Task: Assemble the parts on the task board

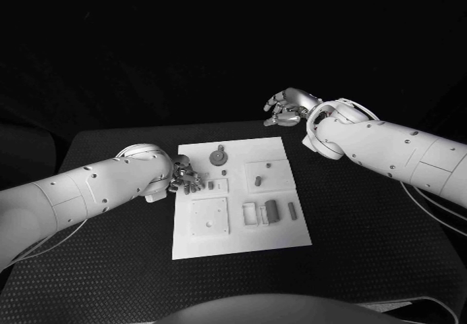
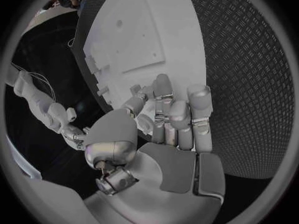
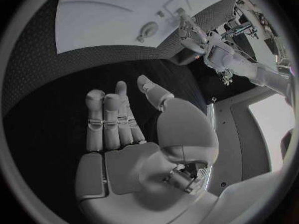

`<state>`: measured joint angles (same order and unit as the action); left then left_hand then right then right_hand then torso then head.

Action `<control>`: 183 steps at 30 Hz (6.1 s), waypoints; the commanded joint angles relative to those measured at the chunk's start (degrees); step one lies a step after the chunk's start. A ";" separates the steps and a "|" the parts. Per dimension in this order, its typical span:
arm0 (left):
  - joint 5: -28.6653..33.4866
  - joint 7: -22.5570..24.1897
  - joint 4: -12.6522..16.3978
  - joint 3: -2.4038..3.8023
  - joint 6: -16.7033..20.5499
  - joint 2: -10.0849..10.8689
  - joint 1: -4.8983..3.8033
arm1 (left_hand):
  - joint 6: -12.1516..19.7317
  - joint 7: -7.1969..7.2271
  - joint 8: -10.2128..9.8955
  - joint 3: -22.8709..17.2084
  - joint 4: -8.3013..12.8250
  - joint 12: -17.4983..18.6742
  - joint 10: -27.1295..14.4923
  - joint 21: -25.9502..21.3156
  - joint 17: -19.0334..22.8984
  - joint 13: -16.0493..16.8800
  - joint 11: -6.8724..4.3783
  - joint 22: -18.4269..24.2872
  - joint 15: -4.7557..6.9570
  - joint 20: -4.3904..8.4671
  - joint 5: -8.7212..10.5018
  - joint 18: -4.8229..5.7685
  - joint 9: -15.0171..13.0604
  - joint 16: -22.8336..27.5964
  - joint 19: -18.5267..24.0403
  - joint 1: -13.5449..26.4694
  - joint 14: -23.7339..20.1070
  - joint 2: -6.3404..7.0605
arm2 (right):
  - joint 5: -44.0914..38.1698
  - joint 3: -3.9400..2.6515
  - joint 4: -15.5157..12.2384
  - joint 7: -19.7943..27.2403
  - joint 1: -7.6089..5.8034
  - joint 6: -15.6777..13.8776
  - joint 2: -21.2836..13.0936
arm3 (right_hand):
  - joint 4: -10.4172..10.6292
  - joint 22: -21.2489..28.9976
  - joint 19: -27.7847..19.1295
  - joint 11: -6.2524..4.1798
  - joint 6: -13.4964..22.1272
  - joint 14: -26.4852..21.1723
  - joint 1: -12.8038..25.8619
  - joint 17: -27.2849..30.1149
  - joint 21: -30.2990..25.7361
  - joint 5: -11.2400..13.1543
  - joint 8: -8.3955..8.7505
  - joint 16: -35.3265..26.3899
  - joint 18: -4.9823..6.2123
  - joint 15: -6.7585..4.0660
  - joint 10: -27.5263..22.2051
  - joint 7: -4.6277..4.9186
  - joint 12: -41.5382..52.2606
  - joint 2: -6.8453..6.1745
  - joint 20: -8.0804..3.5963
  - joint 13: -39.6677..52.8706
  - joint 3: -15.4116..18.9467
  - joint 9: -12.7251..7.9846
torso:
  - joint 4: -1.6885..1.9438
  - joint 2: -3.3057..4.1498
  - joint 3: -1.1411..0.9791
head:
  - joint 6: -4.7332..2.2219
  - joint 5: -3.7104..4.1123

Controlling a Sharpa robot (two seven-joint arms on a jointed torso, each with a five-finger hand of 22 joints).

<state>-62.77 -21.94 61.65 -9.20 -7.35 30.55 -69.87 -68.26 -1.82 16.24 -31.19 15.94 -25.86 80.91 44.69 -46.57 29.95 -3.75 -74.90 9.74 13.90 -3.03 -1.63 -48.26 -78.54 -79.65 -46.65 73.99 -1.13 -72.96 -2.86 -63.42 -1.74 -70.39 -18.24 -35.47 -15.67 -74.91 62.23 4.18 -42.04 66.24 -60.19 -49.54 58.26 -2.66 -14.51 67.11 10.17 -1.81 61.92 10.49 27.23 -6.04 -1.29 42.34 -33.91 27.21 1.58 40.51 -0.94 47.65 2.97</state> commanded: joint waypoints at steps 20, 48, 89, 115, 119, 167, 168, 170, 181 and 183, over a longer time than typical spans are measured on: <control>1.20 -1.06 -0.05 -0.32 -0.63 0.11 0.50 | 0.62 -0.05 -0.59 3.57 -0.86 -1.28 -1.17 -0.56 -0.04 -0.19 -0.19 -0.64 0.43 0.78 0.13 -3.95 -0.23 0.58 0.28 5.37 -0.03 4.63 | -0.36 -0.02 -0.07 0.31 0.02 0.51 -0.05 | 0.49 -0.23 -0.09 0.25 0.16 -0.36 0.60 0.08 -0.23 -0.11 -0.34 -0.04 4.83 -0.13 0.05 0.48 -0.29 0.08 -0.32 0.08 -0.02 -0.03 | 0.03 0.00 0.04 | 0.07 0.11; 7.37 0.03 0.19 1.25 3.04 2.01 0.47 | 0.93 0.23 -0.84 10.31 -1.11 -2.97 -1.83 -1.39 -0.46 -0.44 -0.55 -0.58 0.80 1.52 0.24 -4.57 -0.81 0.80 0.87 16.68 -0.38 7.29 | -0.36 -0.02 0.07 0.29 0.02 0.51 -0.09 | 0.52 -0.24 -0.08 0.25 0.15 -0.37 0.60 0.09 -0.25 -0.11 -0.37 -0.03 4.83 -0.13 0.06 0.47 -0.30 0.08 -0.33 0.10 -0.05 -0.03 | 0.06 0.00 0.02 | -0.01 0.23; -24.20 29.30 2.11 -0.22 28.41 -0.69 0.63 | 11.04 -5.44 -8.26 2.90 0.87 15.82 -16.87 -11.60 8.21 -12.01 8.81 2.56 -8.34 -6.79 -0.29 -6.14 10.16 12.17 11.13 -20.11 -10.43 8.84 | -0.22 0.02 0.32 0.41 0.60 1.16 -0.38 | 0.55 -0.27 -0.03 0.23 0.10 -0.32 0.59 0.10 -0.25 -0.11 -0.41 0.01 4.83 -0.15 0.10 0.45 -0.30 0.17 -0.35 0.14 -0.09 -0.02 | -0.04 0.07 0.11 | -1.67 0.07; -26.75 28.17 -2.59 -0.41 29.30 -4.62 3.40 | 10.73 -6.30 -8.37 1.75 0.82 17.74 -15.27 -11.21 8.57 -13.04 8.73 1.79 -8.25 -6.72 -0.49 -6.40 12.65 11.09 9.98 -21.45 -9.67 8.67 | -0.22 0.02 0.54 0.48 0.67 1.17 0.35 | 0.59 -0.29 0.00 0.22 0.13 -0.30 0.63 0.11 -0.25 -0.11 -0.41 0.03 4.83 -0.16 0.11 0.45 -0.30 0.18 -0.36 0.16 -0.08 -0.02 | -0.05 0.03 0.00 | -1.73 0.58; -26.67 28.35 -2.92 -0.39 30.14 -4.84 3.75 | 11.39 -6.07 -8.71 1.46 0.84 18.29 -15.68 -11.27 8.64 -13.25 8.91 1.68 -8.41 -6.82 -0.49 -6.45 13.15 11.02 10.04 -21.49 -9.78 8.76 | -0.22 0.02 0.53 0.47 0.67 1.13 0.39 | 0.59 -0.30 0.00 0.22 0.13 -0.30 0.63 0.11 -0.25 -0.11 -0.41 0.03 4.83 -0.16 0.12 0.45 -0.30 0.18 -0.36 0.17 -0.08 -0.02 | -0.04 0.05 -0.02 | -1.76 0.67; -23.92 28.47 -8.16 -0.29 27.99 -8.00 5.07 | 13.81 -7.05 -9.01 1.51 0.74 21.42 -18.17 -10.96 9.18 -14.87 10.22 0.57 -9.68 -8.14 -0.56 -8.23 15.34 9.49 8.80 -19.17 -9.16 7.81 | -0.22 0.02 0.43 0.46 0.67 1.10 0.65 | 0.60 -0.32 0.04 0.22 0.13 -0.28 0.64 0.13 -0.26 -0.11 -0.43 0.05 4.83 -0.16 0.14 0.44 -0.30 0.18 -0.38 0.20 -0.09 -0.02 | 0.01 0.02 -0.01 | -1.63 1.48; -23.85 28.49 -8.24 -0.29 28.03 -8.06 5.07 | 13.82 -7.05 -9.01 1.49 0.73 21.41 -18.13 -10.96 9.18 -14.88 10.22 0.56 -9.68 -8.14 -0.56 -8.24 15.35 9.48 8.79 -19.16 -9.15 7.78 | -0.22 0.02 0.40 0.46 0.67 1.11 0.66 | 0.60 -0.32 0.04 0.22 0.13 -0.28 0.64 0.13 -0.26 -0.11 -0.43 0.05 4.83 -0.16 0.14 0.44 -0.30 0.18 -0.38 0.20 -0.09 -0.02 | 0.01 0.01 -0.01 | -1.64 1.47; -23.83 28.52 -8.26 -0.29 28.05 -8.13 5.08 | 13.86 -7.03 -9.00 1.43 0.73 21.40 -18.05 -10.93 9.20 -14.90 10.20 0.52 -9.66 -8.13 -0.57 -8.26 15.38 9.44 8.74 -19.17 -9.12 7.65 | -0.22 0.02 0.37 0.47 0.67 1.15 0.67 | 0.60 -0.32 0.04 0.22 0.13 -0.28 0.64 0.13 -0.26 -0.11 -0.43 0.05 4.83 -0.16 0.14 0.44 -0.30 0.17 -0.38 0.21 -0.09 -0.02 | 0.01 0.01 -0.02 | -1.64 1.47; -23.74 28.51 -8.96 -0.28 27.57 -8.79 5.27 | 13.43 -7.43 -8.53 0.42 0.73 21.06 -16.67 -10.50 9.27 -14.99 9.73 0.08 -9.20 -7.82 -0.52 -8.37 15.61 8.86 8.07 -19.71 -8.44 6.59 | -0.22 0.02 0.39 0.47 0.67 1.16 0.78 | 0.61 -0.33 0.05 0.22 0.13 -0.28 0.64 0.13 -0.26 -0.11 -0.43 0.06 4.83 -0.16 0.14 0.44 -0.31 0.18 -0.38 0.21 -0.09 -0.02 | -0.02 0.01 0.00 | -1.68 1.59; -23.74 28.39 -9.14 -0.27 27.49 -8.95 5.40 | 13.35 -7.54 -8.45 0.22 0.75 21.05 -16.51 -10.43 9.29 -15.03 9.67 0.00 -9.14 -7.75 -0.53 -8.38 15.65 8.78 7.94 -19.80 -8.32 6.38 | -0.22 0.02 0.40 0.47 0.67 1.17 0.81 | 0.61 -0.33 0.05 0.22 0.13 -0.28 0.65 0.13 -0.26 -0.11 -0.44 0.06 4.83 -0.16 0.14 0.44 -0.31 0.17 -0.38 0.21 -0.09 -0.02 | 0.00 0.04 0.01 | -1.69 1.61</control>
<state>-86.75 6.31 52.56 -9.44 21.33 21.83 -64.63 -54.99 -9.01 7.60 -30.66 16.67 -4.58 64.05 34.04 -37.34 14.97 5.83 -74.87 0.63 6.13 -3.37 -2.65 -32.64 -69.40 -71.28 -66.47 65.13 5.60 -72.93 -2.83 -62.95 -1.66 -69.73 -17.54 -34.71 -15.35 -74.90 62.25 4.18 -42.03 66.12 -59.97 -49.45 58.26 -2.66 -14.69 67.11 10.17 -1.93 61.92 10.49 27.23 -5.81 -1.32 42.47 -33.91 27.21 1.59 40.51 -0.94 45.97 4.54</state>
